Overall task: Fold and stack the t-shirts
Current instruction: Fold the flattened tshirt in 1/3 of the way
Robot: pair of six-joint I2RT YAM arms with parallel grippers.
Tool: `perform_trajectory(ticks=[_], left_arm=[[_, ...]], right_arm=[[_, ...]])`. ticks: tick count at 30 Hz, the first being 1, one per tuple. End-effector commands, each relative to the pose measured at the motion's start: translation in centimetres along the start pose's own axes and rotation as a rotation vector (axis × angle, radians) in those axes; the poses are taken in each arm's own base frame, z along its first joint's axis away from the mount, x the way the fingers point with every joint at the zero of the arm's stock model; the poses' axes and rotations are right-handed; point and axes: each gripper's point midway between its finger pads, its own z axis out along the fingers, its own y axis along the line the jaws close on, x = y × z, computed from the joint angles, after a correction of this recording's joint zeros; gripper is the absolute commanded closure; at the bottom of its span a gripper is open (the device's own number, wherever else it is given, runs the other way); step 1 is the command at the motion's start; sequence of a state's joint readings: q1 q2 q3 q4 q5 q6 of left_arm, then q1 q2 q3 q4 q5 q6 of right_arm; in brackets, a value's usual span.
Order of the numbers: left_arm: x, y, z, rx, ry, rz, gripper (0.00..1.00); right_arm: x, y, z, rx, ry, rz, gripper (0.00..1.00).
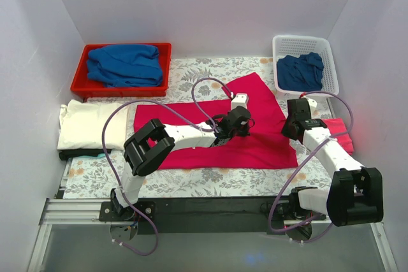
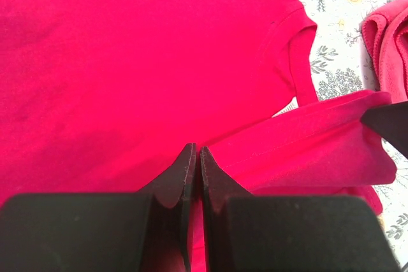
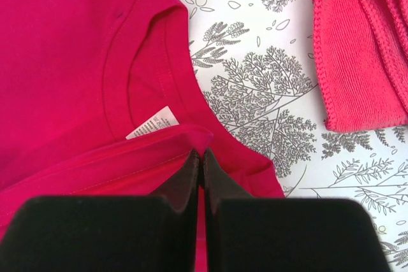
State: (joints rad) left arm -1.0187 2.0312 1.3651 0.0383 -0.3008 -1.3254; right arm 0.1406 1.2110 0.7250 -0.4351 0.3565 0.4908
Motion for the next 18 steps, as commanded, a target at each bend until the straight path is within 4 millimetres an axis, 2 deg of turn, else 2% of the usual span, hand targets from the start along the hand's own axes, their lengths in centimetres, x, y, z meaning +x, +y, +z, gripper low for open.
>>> perform_trajectory(ticks=[1, 6, 13, 18], left_arm=[[-1.3, 1.0, -0.1, -0.062, -0.052, 0.001, 1.0], [-1.3, 1.3, 0.1, -0.074, -0.061, 0.001, 1.0], [-1.7, 1.5, 0.1, -0.092, -0.083, 0.005, 1.0], [-2.1, 1.2, -0.2, -0.09, -0.105, 0.005, 1.0]], right_arm=[[-3.3, 0.7, -0.3, -0.008, -0.096, -0.009, 0.99], [-4.4, 1.1, -0.2, -0.023, -0.135, -0.023, 0.99], [-4.5, 1.3, 0.0, -0.038, -0.151, -0.047, 0.99], [-4.9, 1.5, -0.8, -0.069, -0.191, -0.04, 0.99]])
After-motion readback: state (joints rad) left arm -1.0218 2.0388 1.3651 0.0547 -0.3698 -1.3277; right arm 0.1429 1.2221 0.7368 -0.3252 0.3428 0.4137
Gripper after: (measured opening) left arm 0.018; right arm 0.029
